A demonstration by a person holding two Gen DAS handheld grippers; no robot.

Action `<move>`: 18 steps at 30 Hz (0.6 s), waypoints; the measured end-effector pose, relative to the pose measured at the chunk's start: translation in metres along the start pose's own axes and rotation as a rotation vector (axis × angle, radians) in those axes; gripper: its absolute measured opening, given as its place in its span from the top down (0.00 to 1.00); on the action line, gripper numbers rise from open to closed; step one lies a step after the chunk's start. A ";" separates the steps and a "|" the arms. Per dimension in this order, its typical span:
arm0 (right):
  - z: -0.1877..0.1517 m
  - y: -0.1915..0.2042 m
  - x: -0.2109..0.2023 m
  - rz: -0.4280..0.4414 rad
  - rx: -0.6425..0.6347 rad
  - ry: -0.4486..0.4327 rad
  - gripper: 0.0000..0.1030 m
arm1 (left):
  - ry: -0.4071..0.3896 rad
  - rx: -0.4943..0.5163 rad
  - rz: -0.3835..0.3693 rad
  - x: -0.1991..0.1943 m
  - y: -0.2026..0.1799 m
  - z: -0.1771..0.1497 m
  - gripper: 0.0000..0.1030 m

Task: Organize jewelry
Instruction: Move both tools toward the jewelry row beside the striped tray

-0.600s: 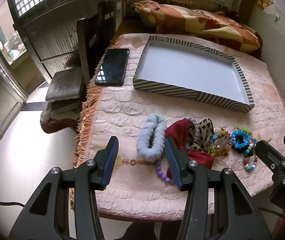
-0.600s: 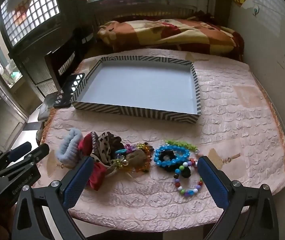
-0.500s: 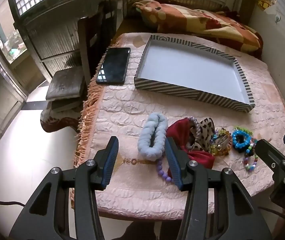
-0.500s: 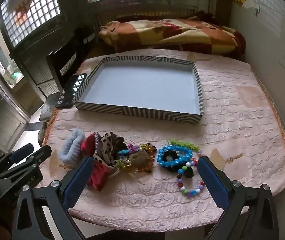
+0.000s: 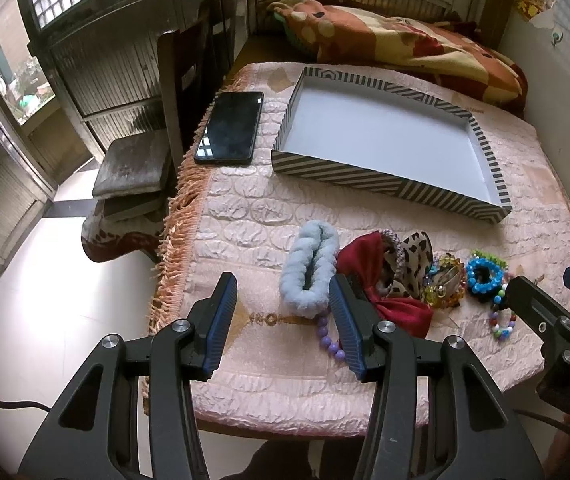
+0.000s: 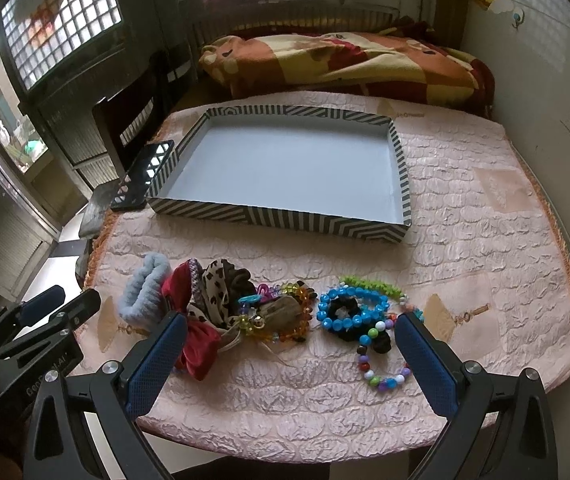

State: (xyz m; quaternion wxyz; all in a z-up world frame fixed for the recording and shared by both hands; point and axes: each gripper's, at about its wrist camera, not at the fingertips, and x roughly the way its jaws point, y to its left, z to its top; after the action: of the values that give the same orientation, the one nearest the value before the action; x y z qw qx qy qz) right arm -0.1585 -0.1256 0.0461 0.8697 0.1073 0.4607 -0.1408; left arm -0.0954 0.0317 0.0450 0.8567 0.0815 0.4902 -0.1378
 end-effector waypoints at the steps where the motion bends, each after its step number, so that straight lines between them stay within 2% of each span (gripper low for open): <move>1: 0.000 0.000 0.000 -0.001 0.003 -0.003 0.00 | -0.001 0.002 0.001 0.000 0.000 0.000 0.54; 18: 0.006 0.000 0.008 0.009 0.009 0.022 0.00 | 0.021 -0.003 0.007 0.009 0.005 0.002 0.54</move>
State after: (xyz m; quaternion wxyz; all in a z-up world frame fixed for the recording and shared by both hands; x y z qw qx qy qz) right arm -0.1501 -0.1289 0.0426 0.8647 0.1147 0.4692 -0.1378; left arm -0.0882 0.0344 0.0385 0.8523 0.0835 0.4989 -0.1331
